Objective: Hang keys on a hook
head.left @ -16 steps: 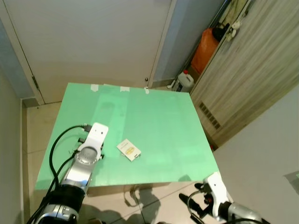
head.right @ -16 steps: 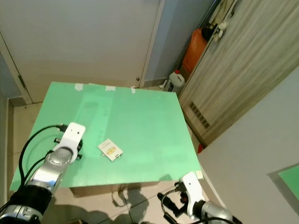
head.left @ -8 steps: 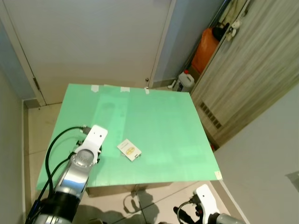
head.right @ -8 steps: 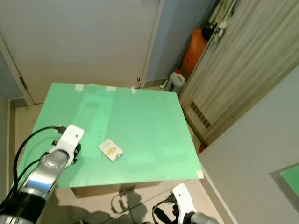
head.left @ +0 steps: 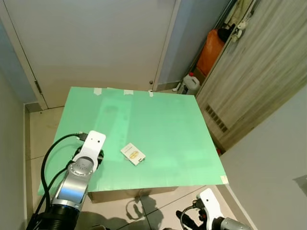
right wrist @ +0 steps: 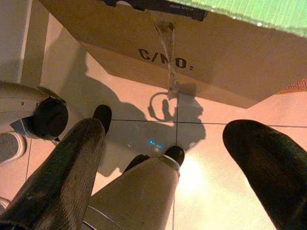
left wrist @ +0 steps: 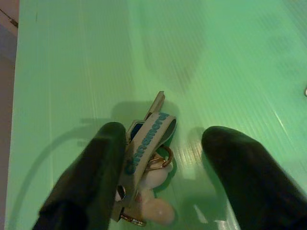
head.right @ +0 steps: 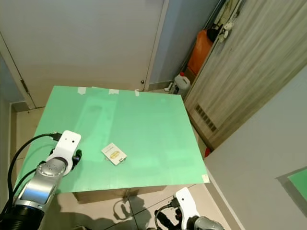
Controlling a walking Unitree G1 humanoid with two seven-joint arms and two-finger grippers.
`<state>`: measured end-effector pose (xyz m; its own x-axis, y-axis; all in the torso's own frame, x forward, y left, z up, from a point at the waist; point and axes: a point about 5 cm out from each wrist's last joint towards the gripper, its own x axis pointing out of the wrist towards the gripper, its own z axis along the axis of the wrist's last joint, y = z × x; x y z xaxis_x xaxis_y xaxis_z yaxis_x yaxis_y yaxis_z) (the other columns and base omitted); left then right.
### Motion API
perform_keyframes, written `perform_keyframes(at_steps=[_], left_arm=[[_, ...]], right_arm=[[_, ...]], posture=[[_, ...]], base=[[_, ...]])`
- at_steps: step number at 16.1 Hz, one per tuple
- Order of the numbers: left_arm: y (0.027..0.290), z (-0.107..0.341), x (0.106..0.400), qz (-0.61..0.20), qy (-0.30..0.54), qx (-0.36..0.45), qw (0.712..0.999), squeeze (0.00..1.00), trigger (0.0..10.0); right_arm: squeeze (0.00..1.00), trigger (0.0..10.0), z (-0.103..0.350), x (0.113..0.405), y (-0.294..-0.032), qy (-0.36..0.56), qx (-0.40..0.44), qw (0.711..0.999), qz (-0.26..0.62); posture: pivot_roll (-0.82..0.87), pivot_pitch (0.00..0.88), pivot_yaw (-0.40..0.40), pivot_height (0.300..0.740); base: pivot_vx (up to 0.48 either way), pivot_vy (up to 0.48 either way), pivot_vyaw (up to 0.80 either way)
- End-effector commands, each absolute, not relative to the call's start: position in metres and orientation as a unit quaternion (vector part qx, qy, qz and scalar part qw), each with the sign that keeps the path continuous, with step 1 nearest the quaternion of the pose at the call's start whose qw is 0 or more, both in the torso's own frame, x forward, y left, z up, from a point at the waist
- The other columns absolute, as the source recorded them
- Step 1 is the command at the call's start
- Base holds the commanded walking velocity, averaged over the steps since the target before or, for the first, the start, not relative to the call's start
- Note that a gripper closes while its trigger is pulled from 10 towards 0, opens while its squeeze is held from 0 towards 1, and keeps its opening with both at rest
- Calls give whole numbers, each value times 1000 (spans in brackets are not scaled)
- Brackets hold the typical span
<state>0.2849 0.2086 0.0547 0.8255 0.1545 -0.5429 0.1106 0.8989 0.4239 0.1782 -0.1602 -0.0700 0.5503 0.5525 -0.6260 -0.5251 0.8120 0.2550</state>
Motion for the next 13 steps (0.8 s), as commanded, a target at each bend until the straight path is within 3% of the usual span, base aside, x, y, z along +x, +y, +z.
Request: perform_keyframes(at_steps=[1, 5, 6, 13], left_arm=[[203, 51, 282, 1, 301, 224, 927, 1000, 10000], [202, 55, 289, 0, 293, 259, 920, 1000, 10000], [205, 53, 292, 5, 296, 263, 918, 0, 10000], [222, 29, 295, 23, 327, 265, 907, 0, 10000]], right_arm=[[0, 10000, -69, 178, -173, 368, 4, 879, 302], [0, 10000, -70, 178, -168, 367, -5, 879, 304], [0, 10000, -70, 178, -168, 365, -2, 879, 305], [0, 10000, -71, 177, -167, 369, 0, 877, 309]], posture=[[-68, 104, -190, 740], [-64, 110, -211, 740], [-62, 110, -215, 740], [-69, 111, -221, 740]], base=[[0, 0, 0], [0, 0, 0], [0, 0, 0], [0, 0, 0]])
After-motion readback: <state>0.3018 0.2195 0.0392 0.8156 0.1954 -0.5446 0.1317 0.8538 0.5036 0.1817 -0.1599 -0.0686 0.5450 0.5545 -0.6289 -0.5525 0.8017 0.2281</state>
